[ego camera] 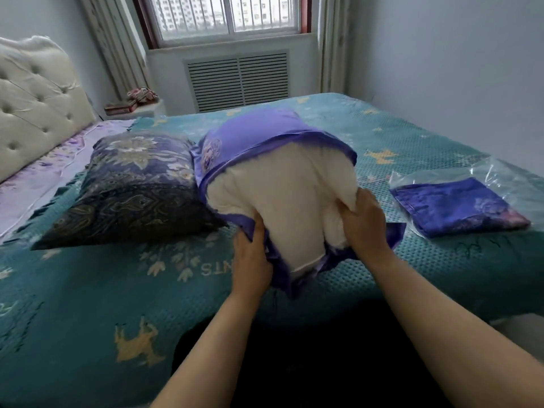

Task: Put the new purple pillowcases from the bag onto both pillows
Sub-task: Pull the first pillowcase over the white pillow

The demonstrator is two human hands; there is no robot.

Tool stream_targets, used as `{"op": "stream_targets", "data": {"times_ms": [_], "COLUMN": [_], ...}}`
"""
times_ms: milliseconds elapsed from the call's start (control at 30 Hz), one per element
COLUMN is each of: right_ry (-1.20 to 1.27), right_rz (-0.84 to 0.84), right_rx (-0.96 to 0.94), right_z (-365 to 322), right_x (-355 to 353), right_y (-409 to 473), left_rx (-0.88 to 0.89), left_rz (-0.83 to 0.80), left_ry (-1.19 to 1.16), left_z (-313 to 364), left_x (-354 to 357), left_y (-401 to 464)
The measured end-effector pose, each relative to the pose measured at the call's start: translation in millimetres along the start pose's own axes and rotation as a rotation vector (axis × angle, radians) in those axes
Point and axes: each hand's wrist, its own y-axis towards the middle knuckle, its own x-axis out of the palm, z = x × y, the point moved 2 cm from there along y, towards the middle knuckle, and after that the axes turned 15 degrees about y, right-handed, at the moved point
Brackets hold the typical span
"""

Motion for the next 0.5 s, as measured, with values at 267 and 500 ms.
{"op": "stream_targets", "data": {"times_ms": [267, 500], "right_ry": [-0.659, -0.643], "right_rz": [-0.205, -0.75], "right_rx": [-0.042, 0.054], "right_z": [33.5, 42.0], "right_x": [-31.1, 42.0], "right_y": [21.1, 27.9], "left_rx": [-0.137, -0.089], "left_rz": [-0.4, -0.088], "left_ry": [0.144, -0.463], "left_z": [-20.6, -1.8], "left_x": [33.9, 4.1], "left_y": [18.3, 39.6]}}
